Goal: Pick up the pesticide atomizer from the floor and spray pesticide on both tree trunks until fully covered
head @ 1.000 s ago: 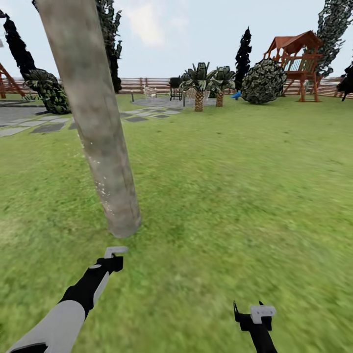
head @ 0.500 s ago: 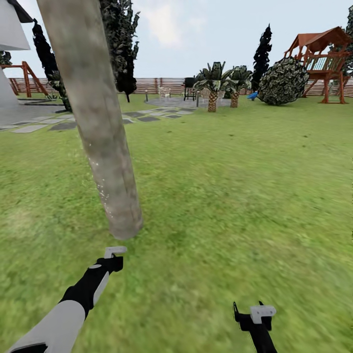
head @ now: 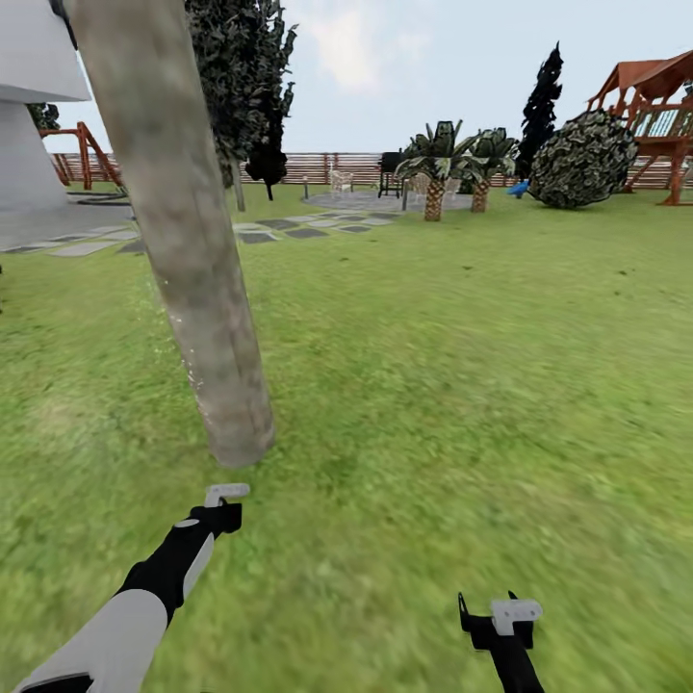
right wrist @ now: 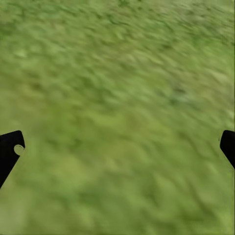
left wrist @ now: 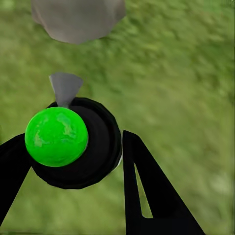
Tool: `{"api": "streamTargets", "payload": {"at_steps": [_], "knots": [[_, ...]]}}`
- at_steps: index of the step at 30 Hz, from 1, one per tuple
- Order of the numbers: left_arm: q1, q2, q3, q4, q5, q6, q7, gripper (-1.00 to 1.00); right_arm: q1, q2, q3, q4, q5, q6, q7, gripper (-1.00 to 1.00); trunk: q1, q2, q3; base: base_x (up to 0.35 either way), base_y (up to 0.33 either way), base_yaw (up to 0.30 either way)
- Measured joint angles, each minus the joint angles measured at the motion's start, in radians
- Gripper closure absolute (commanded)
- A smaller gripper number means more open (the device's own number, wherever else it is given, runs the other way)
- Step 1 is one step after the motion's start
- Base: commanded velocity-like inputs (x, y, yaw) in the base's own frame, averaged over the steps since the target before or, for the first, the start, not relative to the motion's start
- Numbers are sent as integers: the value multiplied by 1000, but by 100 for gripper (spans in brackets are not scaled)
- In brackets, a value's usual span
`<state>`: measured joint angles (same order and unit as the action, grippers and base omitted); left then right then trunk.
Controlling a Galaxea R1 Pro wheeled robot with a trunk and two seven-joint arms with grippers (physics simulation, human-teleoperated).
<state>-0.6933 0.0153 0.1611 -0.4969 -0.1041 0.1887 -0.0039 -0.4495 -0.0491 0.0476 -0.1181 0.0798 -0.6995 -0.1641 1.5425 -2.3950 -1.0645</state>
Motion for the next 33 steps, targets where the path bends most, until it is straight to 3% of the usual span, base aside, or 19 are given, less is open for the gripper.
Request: {"api": "streamTargets", "payload": {"at_steps": [33], "knots": [[0,1,0,0,0,0,1,100,0,0,0,0,0,0,0,-100,0,0,0,144,-270,276]]}}
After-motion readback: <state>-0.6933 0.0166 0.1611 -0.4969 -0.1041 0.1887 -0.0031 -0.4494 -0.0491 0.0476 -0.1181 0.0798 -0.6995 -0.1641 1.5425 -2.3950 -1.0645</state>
